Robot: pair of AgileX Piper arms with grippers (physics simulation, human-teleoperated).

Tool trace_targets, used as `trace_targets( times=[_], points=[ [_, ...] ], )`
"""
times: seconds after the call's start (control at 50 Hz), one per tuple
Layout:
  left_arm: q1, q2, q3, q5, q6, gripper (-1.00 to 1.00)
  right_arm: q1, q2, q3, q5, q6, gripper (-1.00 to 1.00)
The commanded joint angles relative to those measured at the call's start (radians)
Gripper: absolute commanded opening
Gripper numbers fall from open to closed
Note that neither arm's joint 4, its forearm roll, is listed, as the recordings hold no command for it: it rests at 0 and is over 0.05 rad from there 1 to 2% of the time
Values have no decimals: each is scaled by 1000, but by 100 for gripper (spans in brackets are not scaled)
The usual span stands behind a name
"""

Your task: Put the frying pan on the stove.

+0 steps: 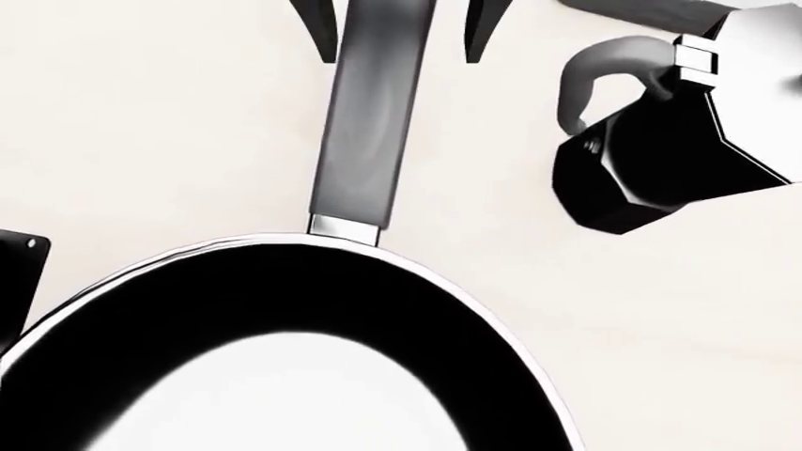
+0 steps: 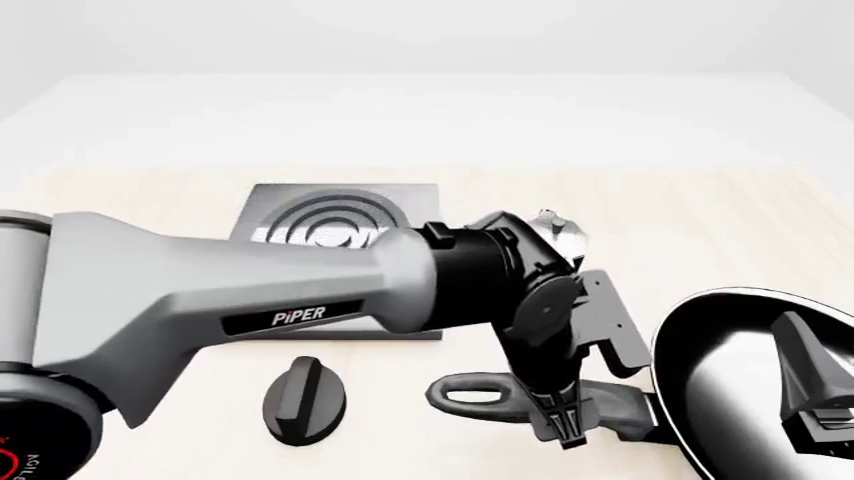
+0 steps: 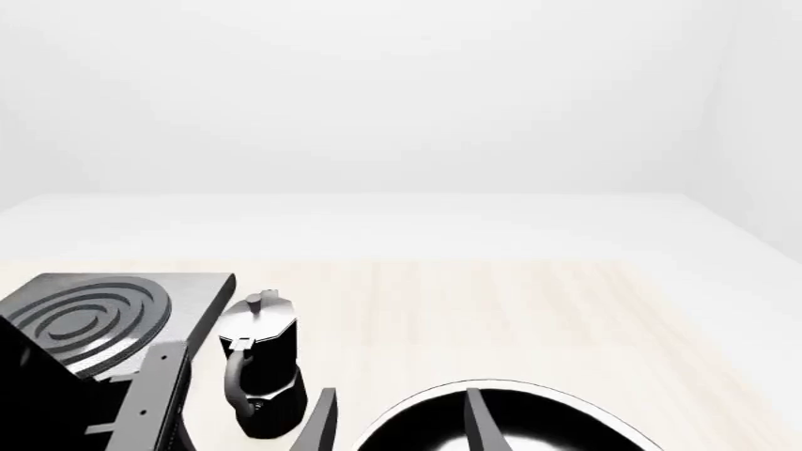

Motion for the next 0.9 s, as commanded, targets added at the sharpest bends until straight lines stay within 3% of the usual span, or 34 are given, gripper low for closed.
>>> trace_targets(
  times=[0.02, 0.52, 0.54, 0.9],
  points=[
    [-1, 30, -11, -8, -14, 100, 0, 0, 0, 0, 0, 100],
    [-14, 50, -17, -30, -59, 100, 0, 0, 0, 0, 0, 100],
    [-14, 49, -18, -29, -58, -100, 0, 0, 0, 0, 0, 100],
    [-39, 2, -35, -2, -60, -100, 0, 0, 0, 0, 0, 100]
  ],
)
